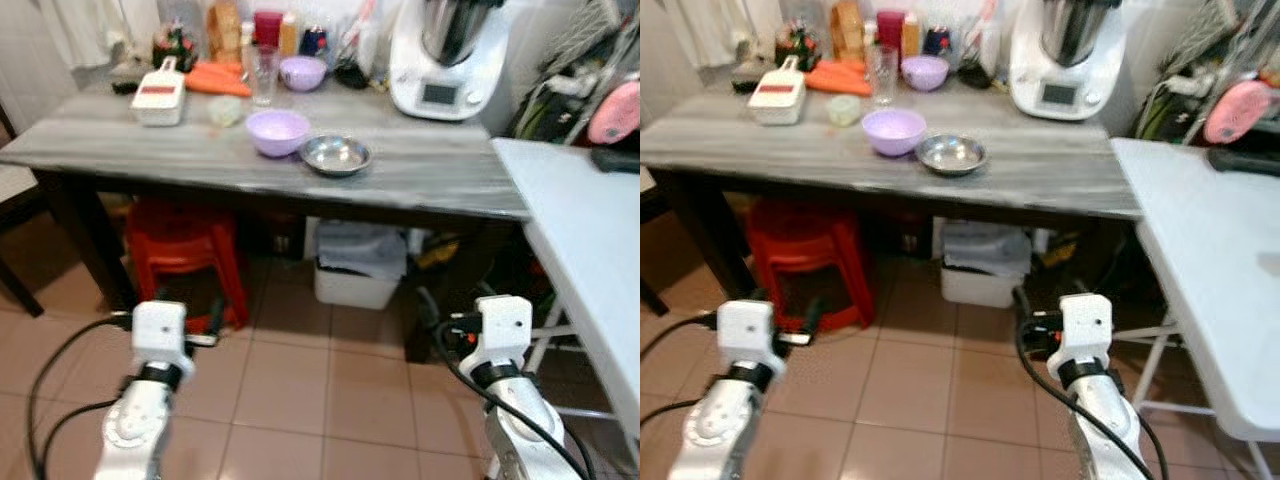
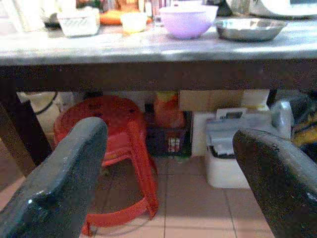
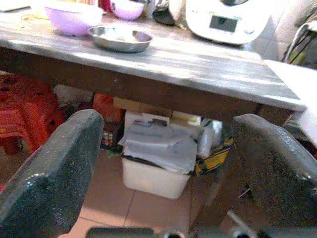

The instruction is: Setting the table

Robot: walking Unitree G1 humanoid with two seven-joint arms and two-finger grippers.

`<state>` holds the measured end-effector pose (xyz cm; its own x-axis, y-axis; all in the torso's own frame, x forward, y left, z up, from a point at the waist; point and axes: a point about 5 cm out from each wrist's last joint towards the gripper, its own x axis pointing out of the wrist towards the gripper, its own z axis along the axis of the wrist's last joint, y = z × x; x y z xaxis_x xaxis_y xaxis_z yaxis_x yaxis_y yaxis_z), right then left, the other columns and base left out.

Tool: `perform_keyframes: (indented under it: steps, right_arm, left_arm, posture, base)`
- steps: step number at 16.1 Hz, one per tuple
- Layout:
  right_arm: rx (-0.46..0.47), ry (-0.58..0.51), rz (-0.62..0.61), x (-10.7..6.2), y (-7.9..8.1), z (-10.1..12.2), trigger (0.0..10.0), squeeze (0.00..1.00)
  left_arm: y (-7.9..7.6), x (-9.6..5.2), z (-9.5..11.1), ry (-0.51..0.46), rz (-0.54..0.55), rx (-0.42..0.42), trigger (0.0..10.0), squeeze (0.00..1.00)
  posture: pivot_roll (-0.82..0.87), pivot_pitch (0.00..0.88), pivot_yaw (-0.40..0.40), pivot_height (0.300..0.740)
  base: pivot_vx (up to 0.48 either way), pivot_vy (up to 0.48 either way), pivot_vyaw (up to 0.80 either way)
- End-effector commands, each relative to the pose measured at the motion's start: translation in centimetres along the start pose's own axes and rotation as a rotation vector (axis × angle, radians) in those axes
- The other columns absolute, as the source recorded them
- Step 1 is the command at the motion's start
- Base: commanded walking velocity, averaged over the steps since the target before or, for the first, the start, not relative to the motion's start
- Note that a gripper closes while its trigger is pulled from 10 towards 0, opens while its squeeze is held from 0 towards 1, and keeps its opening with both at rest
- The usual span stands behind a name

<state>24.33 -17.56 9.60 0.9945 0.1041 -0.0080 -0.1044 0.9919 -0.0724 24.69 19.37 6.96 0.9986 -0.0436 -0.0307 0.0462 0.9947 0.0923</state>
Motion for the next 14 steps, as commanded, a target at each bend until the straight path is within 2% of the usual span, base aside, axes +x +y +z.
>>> perform_keyframes:
  steps: [1, 3, 5, 7, 9, 11, 14]
  right_arm:
    - [-0.034, -0.027, -0.03, 0.0, -0.8, 0.6, 10.0, 0.0]
    - [-0.067, -0.029, -0.037, 0.0, -0.9, 0.7, 10.0, 0.0]
    - [-0.057, -0.024, -0.022, 0.1, -0.7, 0.5, 10.0, 0.0]
    - [-0.1, -0.048, -0.022, 0.1, -0.5, 0.8, 10.0, 0.0]
    - [-0.058, -0.07, -0.019, 0.1, -0.4, 1.0, 10.0, 0.0]
    - [-0.07, -0.081, -0.031, 0.1, -0.4, 1.1, 10.0, 0.0]
    - [-0.12, -0.114, -0.027, 0.2, -0.2, 1.6, 10.0, 0.0]
  left_arm:
    - [-0.9, 0.3, 0.1, -0.003, -0.029, -0.013, 10.0, 0.0]
    - [-0.8, 0.5, 0.3, -0.013, -0.02, -0.014, 10.0, 0.0]
    - [-0.8, 0.6, 0.4, -0.016, -0.017, -0.015, 10.0, 0.0]
    - [-0.8, 0.6, 0.4, -0.019, -0.015, -0.018, 10.0, 0.0]
    - [-1.0, 0.6, 0.5, -0.021, -0.015, -0.021, 10.0, 0.0]
    - [-1.0, 0.6, 0.5, -0.024, -0.016, -0.02, 10.0, 0.0]
    - [-1.0, 0.9, 0.9, -0.042, -0.021, -0.005, 10.0, 0.0]
  posture:
    - [0.01, 0.0, -0.05, 0.74]
    - [0.0, 0.0, -0.048, 0.74]
    - [0.0, 0.0, -0.051, 0.74]
    - [0.0, 0.0, -0.053, 0.74]
    - [0.0, 0.0, -0.053, 0.74]
    - [0.0, 0.0, -0.054, 0.74]
    - [0.01, 0.0, -0.047, 0.74]
  base:
    - [0.0, -0.337, 0.0]
    - [0.0, -0.343, 0.0]
    - [0.0, -0.345, 0.0]
    - [0.0, -0.343, 0.0]
    - [0.0, -0.345, 0.0]
    - [0.0, -0.343, 0.0]
    - [0.0, -0.344, 0.0]
